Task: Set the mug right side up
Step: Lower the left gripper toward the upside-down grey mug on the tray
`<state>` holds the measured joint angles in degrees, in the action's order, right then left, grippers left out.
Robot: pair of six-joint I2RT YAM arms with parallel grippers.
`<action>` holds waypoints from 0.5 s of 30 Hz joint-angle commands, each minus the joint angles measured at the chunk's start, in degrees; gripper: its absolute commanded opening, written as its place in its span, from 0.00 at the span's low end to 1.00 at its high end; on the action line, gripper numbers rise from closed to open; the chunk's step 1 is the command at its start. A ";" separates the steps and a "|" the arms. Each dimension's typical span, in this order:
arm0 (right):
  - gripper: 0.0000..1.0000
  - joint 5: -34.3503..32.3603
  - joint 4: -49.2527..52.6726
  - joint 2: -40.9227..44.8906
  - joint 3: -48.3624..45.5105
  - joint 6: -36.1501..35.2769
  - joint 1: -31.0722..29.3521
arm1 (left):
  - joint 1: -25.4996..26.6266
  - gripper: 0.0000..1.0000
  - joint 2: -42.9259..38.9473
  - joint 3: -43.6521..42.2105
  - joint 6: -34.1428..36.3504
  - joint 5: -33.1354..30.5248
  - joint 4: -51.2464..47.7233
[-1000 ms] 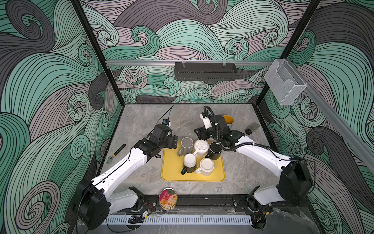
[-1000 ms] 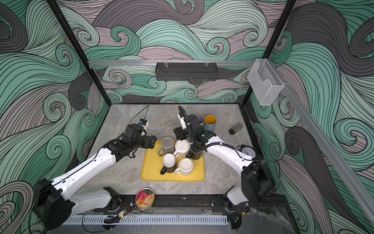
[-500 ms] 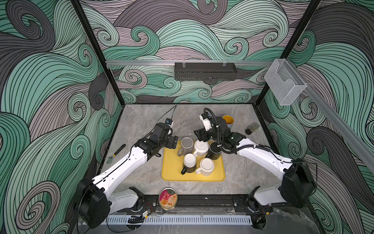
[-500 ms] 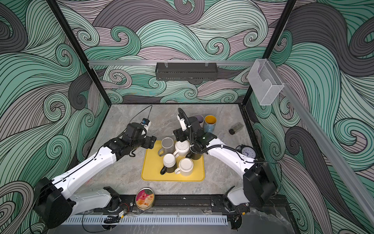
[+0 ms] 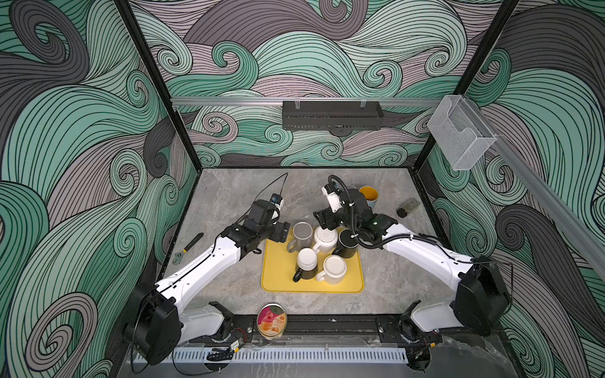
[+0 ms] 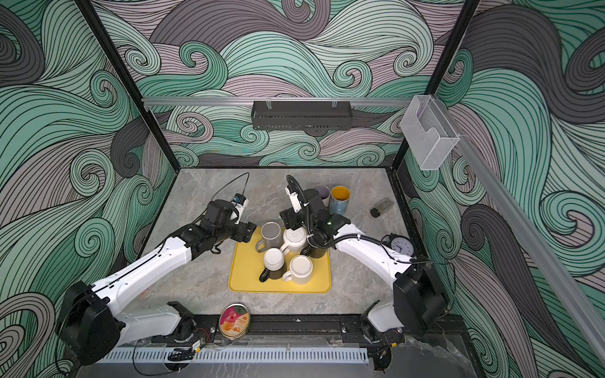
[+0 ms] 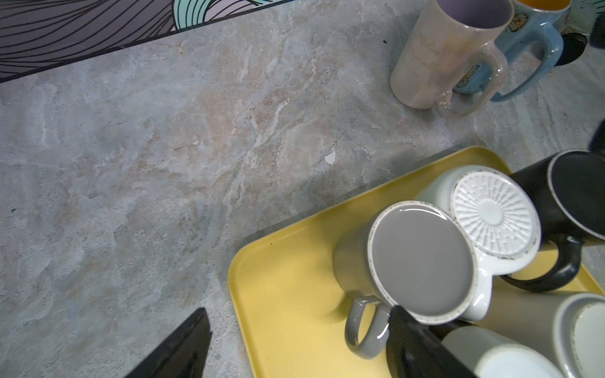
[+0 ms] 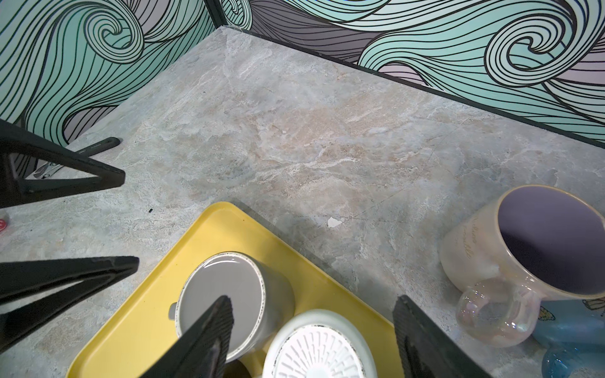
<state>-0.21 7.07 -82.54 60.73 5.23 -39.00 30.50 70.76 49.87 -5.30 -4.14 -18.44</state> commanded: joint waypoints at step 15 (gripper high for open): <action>0.78 -3.82 0.69 1.00 -0.39 -1.17 -0.30 | -1.32 0.71 8.02 0.28 3.30 11.42 0.24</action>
<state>-2.72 7.53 -82.56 60.73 4.91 -39.00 29.39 79.40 49.78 -2.90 4.40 -18.31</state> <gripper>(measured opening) 0.777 0.715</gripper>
